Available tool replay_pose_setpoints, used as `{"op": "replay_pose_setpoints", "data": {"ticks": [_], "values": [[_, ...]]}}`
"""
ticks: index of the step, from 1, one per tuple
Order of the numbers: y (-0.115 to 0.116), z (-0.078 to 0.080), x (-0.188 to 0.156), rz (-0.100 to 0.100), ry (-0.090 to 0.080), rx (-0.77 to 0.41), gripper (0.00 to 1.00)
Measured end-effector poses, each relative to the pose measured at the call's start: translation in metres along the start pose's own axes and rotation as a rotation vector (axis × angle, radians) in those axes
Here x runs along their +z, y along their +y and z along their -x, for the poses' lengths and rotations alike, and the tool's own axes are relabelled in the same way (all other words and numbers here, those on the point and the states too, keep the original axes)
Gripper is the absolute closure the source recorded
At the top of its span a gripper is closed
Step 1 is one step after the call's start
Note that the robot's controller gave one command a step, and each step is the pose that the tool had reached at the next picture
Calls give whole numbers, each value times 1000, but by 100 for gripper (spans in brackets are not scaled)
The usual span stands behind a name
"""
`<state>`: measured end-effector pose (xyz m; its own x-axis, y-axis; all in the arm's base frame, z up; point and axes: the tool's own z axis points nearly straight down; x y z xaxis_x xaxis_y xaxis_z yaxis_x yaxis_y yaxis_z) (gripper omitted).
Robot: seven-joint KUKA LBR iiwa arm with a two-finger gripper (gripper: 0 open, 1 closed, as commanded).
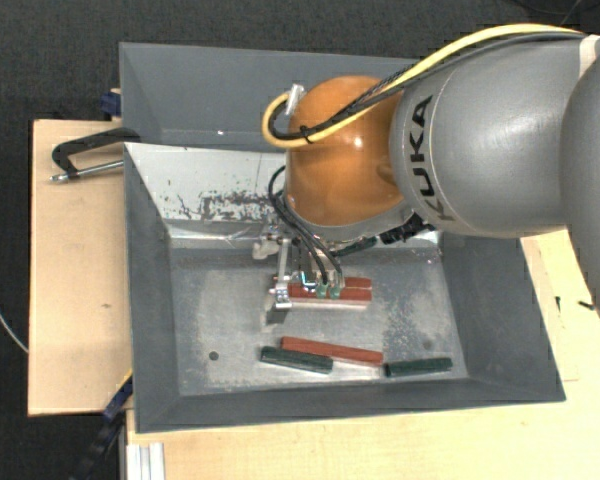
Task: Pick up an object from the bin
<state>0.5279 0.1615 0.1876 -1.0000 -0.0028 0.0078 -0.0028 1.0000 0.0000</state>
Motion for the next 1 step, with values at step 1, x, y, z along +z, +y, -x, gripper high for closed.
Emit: {"op": "replay_pose_setpoints", "data": {"ticks": [1], "values": [[-1,2,-4,2,-8,2,0]]}}
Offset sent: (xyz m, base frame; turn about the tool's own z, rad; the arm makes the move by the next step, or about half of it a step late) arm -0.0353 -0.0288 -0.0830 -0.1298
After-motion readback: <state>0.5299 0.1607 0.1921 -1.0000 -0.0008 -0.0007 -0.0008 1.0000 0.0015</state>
